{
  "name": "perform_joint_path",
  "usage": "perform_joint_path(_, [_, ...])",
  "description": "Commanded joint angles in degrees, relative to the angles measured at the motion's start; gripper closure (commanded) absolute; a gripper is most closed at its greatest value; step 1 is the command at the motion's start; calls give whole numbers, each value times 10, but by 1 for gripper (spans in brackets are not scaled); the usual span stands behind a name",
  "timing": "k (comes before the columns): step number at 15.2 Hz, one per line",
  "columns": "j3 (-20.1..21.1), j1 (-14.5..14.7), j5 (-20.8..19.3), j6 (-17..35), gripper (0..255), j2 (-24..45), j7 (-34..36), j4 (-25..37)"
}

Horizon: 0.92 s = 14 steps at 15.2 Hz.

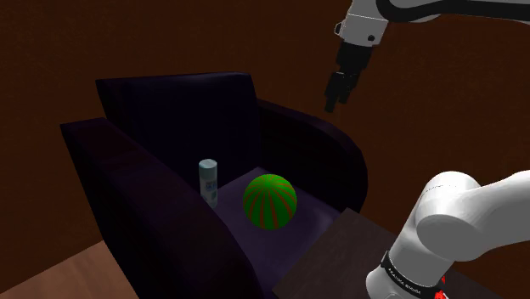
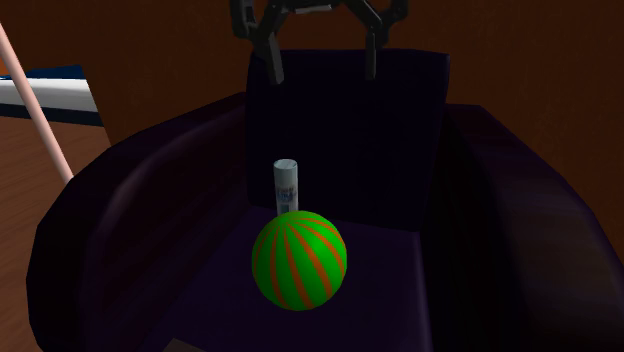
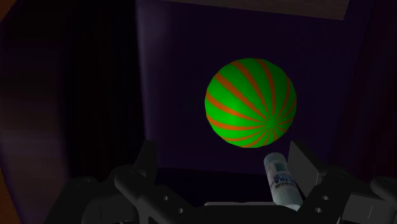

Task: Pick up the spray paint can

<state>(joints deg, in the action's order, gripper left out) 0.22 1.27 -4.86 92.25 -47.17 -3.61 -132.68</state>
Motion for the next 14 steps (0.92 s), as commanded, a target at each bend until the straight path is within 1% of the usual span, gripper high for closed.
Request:
perform_joint_path(1, [0, 0, 0, 0, 0, 0, 0, 0])
perform_joint_path(7, [13, 15, 14, 91, 0, 101, 7, -1])
perform_joint_path(14, [29, 31, 27, 182, 0, 235, 12, 30])
